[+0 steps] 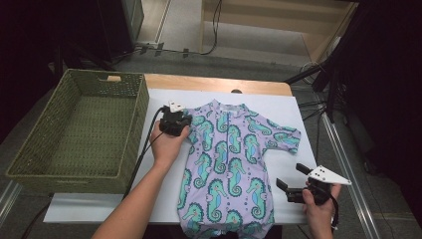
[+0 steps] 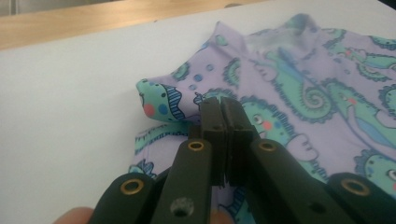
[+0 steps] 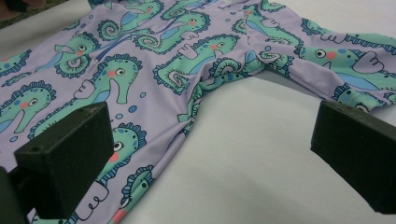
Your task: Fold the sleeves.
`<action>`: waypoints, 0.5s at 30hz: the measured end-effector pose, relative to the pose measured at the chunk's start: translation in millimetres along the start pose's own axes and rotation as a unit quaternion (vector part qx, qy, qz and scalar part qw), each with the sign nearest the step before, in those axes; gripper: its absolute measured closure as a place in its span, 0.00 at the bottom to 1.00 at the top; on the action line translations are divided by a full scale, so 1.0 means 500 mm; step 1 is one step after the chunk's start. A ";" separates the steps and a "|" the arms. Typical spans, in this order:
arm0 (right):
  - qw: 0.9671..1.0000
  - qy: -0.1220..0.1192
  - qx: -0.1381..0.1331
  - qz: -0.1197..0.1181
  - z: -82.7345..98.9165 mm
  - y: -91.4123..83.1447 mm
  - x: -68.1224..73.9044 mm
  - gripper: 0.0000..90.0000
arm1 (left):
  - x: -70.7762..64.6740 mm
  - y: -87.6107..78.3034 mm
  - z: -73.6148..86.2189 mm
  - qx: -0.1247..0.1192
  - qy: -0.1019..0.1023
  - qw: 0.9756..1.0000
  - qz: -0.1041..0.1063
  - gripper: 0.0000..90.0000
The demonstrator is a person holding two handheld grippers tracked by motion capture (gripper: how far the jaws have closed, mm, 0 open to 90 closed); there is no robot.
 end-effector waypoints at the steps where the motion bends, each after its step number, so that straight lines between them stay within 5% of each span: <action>1: 1.000 0.000 0.000 -0.001 0.000 0.000 0.000 0.00 | -0.005 0.003 -0.002 0.001 0.000 1.000 0.003 0.98; 6: 1.000 0.000 -0.001 -0.002 0.001 0.001 -0.002 0.00 | -0.041 0.031 -0.008 0.007 0.017 1.000 0.016 0.98; 10: 1.000 0.000 0.001 -0.001 0.001 0.003 -0.002 0.00 | -0.068 0.063 -0.004 0.043 0.053 0.997 0.044 0.93; 13: 1.000 0.000 0.002 -0.001 0.002 0.004 -0.003 0.00 | -0.067 0.061 -0.003 0.037 0.046 0.995 0.078 0.77; 15: 1.000 0.002 0.000 -0.001 0.003 0.002 -0.005 0.00 | -0.055 0.044 -0.007 0.010 0.030 0.996 0.086 0.69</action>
Point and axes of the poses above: each handheld gripper's, and its own axes: y roughly forward along the jaws, z roughly out of its underside, x roughly to its left, the point moved 4 cm from there along y, roughly forward along the jaws, and after that the axes turned 13 degrees about x, right-handed, at the moved point
